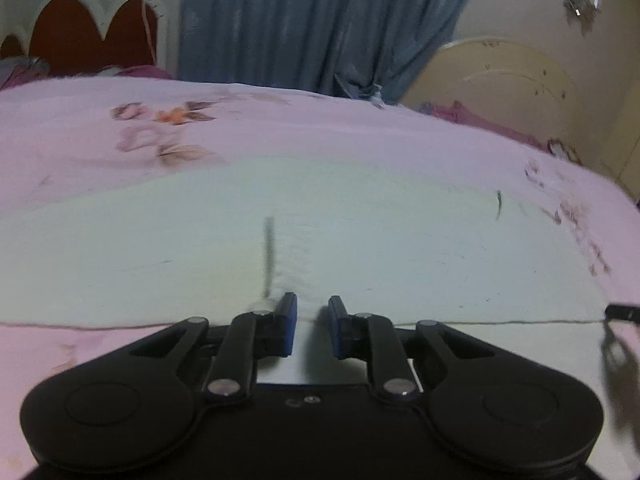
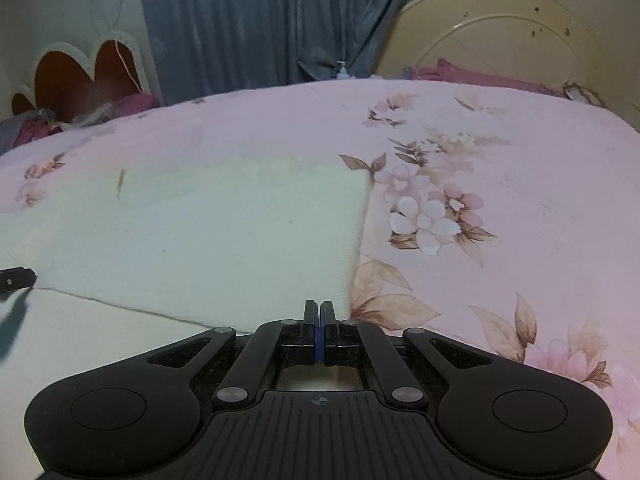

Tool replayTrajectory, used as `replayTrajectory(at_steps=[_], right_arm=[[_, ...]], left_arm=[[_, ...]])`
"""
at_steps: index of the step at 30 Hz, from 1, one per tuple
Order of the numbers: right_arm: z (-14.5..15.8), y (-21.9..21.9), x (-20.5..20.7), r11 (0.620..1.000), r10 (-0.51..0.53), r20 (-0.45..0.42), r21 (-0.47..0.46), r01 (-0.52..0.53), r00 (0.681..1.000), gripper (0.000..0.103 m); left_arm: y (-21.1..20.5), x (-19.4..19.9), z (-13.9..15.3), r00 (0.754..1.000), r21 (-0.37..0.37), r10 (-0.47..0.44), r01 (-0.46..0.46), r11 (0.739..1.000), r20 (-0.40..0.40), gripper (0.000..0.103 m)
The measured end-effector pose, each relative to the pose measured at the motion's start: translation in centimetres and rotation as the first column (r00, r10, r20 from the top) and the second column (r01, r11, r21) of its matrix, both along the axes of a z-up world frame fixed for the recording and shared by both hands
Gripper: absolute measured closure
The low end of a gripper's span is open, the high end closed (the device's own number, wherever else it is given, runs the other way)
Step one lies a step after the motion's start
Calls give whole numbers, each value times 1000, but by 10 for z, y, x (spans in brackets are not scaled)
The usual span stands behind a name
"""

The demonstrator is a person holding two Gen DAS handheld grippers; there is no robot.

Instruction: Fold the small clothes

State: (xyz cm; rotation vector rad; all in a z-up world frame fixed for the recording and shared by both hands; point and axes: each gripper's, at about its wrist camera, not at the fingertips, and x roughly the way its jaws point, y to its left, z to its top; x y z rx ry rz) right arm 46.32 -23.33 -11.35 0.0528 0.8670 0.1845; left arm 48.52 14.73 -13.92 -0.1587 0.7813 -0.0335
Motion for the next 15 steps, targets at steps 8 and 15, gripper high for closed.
replayTrajectory(at_steps=[8,15], right_arm=[[9,5,-16,996,-67,32,57,65,997,103],[9,35,-16,996,-19,4,85,18,1000,103]], left_arm=[[71,-47,16,984,19,171,-172,985,46,39],[182,-94,10,907,-112,422,-419,901,5,51]])
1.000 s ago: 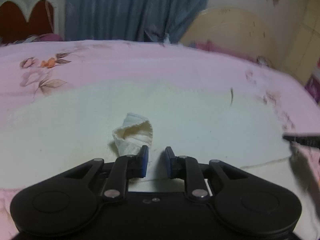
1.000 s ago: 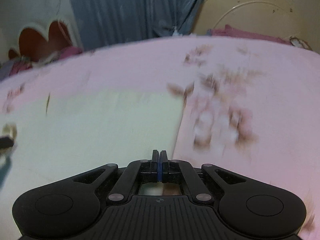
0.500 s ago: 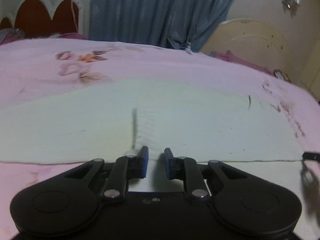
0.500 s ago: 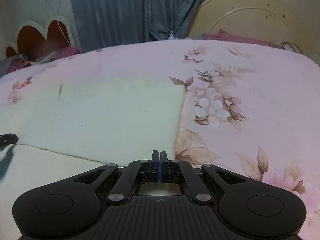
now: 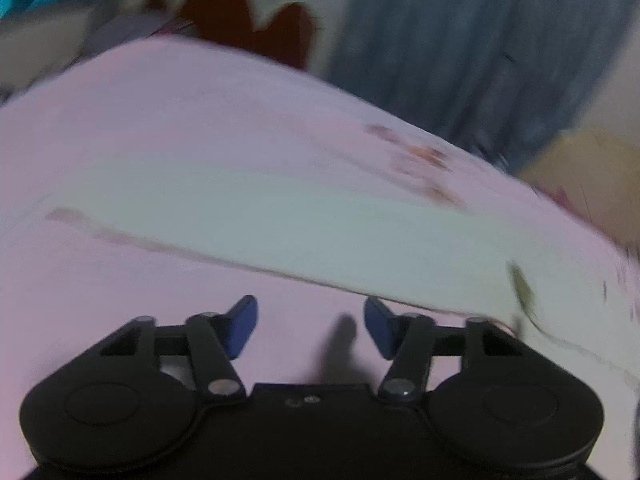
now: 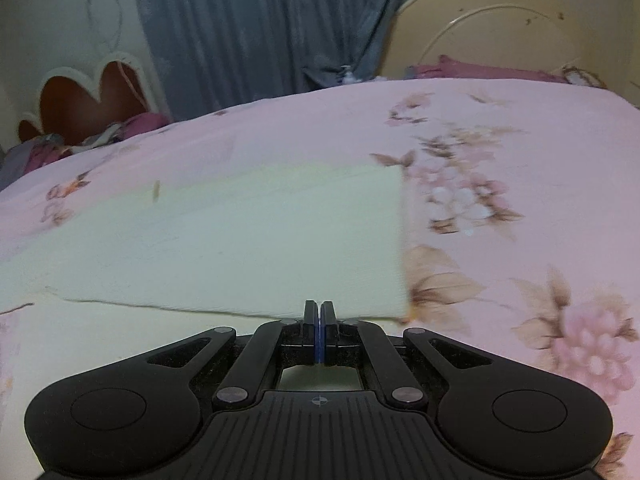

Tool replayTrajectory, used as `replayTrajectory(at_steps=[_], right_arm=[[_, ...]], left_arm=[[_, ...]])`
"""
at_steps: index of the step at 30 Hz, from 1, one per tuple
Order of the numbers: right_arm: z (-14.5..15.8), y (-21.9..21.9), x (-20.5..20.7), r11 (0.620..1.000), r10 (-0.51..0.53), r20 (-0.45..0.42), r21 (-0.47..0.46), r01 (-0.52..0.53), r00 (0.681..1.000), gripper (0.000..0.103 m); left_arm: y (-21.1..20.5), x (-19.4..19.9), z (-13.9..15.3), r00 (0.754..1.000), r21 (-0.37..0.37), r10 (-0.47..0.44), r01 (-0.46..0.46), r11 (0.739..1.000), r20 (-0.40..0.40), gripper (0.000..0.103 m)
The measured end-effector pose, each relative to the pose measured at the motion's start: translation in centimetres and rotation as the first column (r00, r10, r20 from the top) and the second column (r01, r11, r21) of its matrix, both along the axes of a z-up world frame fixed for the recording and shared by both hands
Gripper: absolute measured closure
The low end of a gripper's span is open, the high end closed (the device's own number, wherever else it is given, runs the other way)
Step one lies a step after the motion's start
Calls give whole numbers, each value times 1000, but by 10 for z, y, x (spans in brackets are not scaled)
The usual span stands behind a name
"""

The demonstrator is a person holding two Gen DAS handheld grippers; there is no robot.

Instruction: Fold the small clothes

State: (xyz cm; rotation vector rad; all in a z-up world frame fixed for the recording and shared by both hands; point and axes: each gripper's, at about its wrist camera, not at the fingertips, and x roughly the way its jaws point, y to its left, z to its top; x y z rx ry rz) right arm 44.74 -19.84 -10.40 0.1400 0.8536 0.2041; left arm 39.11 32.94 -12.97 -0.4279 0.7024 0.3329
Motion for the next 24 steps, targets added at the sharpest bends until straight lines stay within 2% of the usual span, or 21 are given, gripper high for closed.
replayTrajectory(at_steps=[3,4,5,6,7,10,14,16,19,21,24], right_arm=[[2,16,0,1000,14,8,-16,-14,1000,103],[3,21,1,1000,13,13,-23,-13,1000,98],[5,25,0,1000,6,27,-31,-5,1000,65],[8,29,-2,999,-4,58,-40,7,998,27],[11,33,-4,999,3,90,-43,0,996,22],[17,46,-5,999,38,109,-31,-35,993,23],[20,56,-3,999,34,100,-21,-32,994,37],[20,57,-1,1000,19,86,-22,-17,996,42],[19,53,2,1000,8,69,-15,-6,998,43],[21,48,0,1000,2,75,-14,-1,997,43],[23,40,0,1000,-13,81,-3,13,997,43]], left_arm=[[48,-18,-4,989,-100,143,-139,985,40,53],[58,-22,-4,984,-122,174,-167,978,49,53],[72,-27,-5,975,-162,213,-200,966,67,53],[80,-29,-7,968,-189,239,-220,957,80,53],[90,-30,-9,959,-220,267,-242,945,93,55],[113,-32,-17,935,-311,330,-279,909,127,65],[139,-23,-31,904,-379,405,-329,865,138,95],[144,-19,-35,896,-388,421,-340,856,143,97],[144,-13,-28,895,-351,421,-350,868,147,100],[137,-11,-17,893,-358,417,-339,870,169,100],[112,10,6,912,-320,332,-249,914,240,100]])
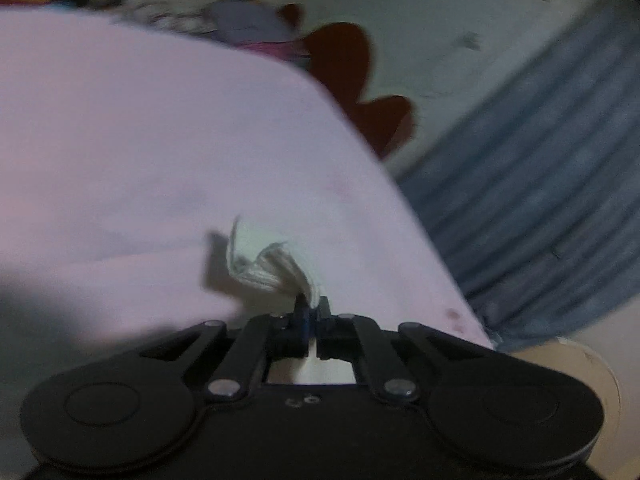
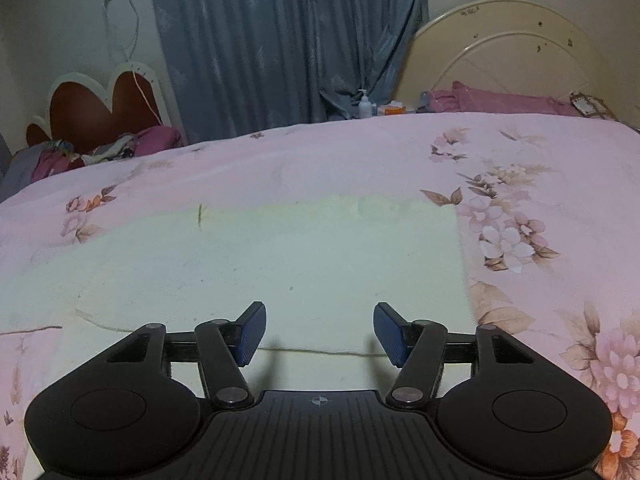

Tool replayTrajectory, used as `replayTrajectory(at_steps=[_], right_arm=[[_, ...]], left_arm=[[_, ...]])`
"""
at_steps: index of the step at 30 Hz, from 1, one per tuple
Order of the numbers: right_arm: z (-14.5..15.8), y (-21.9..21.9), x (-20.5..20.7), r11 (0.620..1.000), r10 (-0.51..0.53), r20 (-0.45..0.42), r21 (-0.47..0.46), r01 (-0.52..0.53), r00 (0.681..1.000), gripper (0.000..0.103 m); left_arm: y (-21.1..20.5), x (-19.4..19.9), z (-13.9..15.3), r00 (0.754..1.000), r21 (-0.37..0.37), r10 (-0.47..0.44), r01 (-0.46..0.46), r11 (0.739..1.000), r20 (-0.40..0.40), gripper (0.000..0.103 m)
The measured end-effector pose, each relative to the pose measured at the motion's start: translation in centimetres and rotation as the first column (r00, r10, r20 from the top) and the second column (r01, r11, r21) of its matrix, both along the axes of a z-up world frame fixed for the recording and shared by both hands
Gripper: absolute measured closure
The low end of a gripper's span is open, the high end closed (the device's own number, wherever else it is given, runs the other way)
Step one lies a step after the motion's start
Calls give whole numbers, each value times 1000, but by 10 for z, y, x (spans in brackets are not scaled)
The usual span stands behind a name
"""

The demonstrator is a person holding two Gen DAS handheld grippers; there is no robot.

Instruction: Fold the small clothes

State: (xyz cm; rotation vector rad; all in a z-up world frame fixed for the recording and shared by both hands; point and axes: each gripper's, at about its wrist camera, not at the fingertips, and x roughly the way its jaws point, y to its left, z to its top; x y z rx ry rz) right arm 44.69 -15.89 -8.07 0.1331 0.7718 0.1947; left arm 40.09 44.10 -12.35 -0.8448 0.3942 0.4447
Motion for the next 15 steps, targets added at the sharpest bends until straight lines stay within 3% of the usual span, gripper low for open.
replayTrajectory(at_steps=[3,6,10,15], right_arm=[[1,-12,-2,1000,-18,4,16,18,1000,43],[2,-28,-4,998,-48,5,38,48,999,43],[2,-52,-7,993,-91,-1,72,91,996,43],[6,-76,-13,988,-116,3,105,115,993,43]], left_arm=[[-47,37,23,990,67,-139,137,988,24,100],[-111,77,41,949,129,-313,308,943,21,100],[-220,115,51,858,213,-513,506,836,-24,100],[-328,134,41,752,235,-653,654,719,-92,100]])
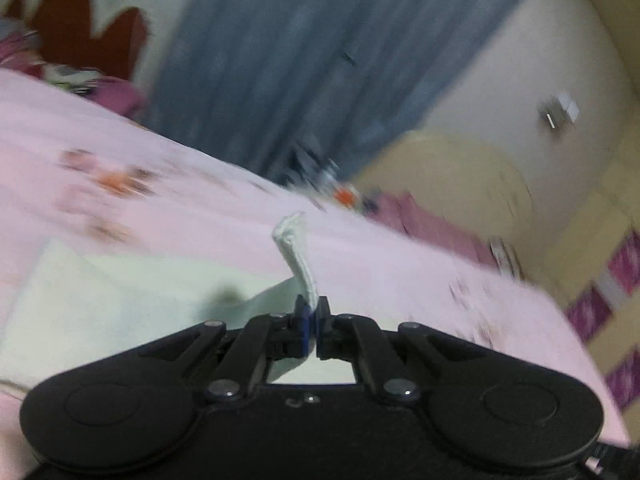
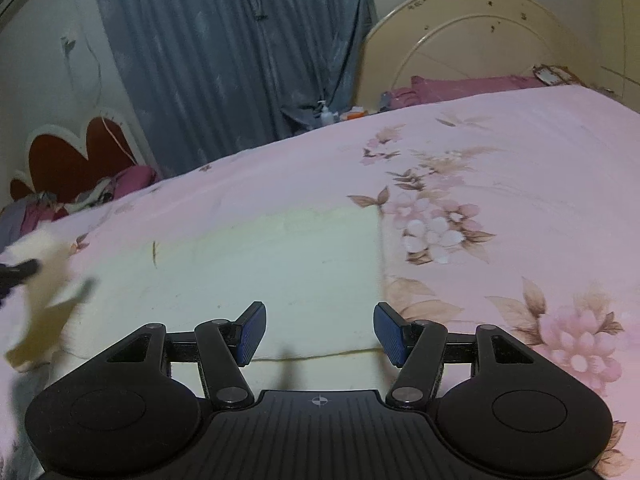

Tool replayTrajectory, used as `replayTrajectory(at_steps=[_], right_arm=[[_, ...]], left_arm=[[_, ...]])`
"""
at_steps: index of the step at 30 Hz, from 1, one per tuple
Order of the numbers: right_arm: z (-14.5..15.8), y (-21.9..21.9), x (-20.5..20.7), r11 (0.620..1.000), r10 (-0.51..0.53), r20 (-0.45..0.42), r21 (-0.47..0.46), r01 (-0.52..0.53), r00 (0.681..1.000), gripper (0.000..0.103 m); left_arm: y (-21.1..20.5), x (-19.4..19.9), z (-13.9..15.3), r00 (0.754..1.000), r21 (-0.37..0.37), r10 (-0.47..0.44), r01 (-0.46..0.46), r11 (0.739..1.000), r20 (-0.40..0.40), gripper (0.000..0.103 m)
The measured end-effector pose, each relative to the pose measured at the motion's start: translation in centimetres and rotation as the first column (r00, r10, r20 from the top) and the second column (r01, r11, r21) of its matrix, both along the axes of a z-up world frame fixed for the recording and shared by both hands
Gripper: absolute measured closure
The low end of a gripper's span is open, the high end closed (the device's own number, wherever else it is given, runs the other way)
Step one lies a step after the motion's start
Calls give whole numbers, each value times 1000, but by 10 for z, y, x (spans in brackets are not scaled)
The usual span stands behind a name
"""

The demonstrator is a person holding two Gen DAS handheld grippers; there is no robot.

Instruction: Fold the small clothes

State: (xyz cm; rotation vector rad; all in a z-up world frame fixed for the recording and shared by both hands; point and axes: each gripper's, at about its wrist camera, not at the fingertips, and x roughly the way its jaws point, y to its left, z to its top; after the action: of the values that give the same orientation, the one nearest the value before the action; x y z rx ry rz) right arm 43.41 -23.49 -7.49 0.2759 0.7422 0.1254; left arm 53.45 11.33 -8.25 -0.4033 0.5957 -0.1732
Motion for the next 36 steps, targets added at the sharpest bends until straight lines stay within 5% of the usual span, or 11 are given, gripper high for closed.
replayTrajectory(at_steps=[5,9,11,13,18,22,26,30,33,34,36], right_arm=[[3,-23,-6,1000,-13,2,27,13,1000,43],[3,-36,-10,999,-9,-9,47,9,1000,43],[2,-40,-10,998,-1,-19,69,3,1000,43],[2,-41,-8,995,13,-29,98,-10,999,42],[4,-26,3,980,70,-23,190,-65,997,43],[-5,1,27,960,126,-57,258,-108,990,43],[-23,29,50,955,162,-99,267,-131,982,43],[-41,49,72,957,157,-158,269,-111,975,43],[-39,64,80,959,179,-146,245,-139,973,43],[-38,69,82,961,187,-141,232,-151,972,47],[-39,81,87,963,214,-155,197,-182,964,93]], left_arm=[[-78,4,-26,989,113,-122,131,985,-82,100],[-108,7,-54,965,129,-194,219,967,-178,99],[-115,13,-68,954,128,-226,254,959,-197,75],[-120,3,-63,955,139,-236,262,955,-179,64],[-74,-38,-30,986,203,-120,142,969,-116,45],[-4,-71,-28,991,251,47,-15,968,-123,46],[60,-80,-42,964,225,172,-125,966,-204,55],[75,-62,-54,964,133,155,-128,983,-215,55],[72,-49,-59,968,157,148,-117,981,-204,55],[71,-47,-60,969,177,149,-114,978,-196,57],[70,-46,-64,971,213,156,-116,970,-182,60]])
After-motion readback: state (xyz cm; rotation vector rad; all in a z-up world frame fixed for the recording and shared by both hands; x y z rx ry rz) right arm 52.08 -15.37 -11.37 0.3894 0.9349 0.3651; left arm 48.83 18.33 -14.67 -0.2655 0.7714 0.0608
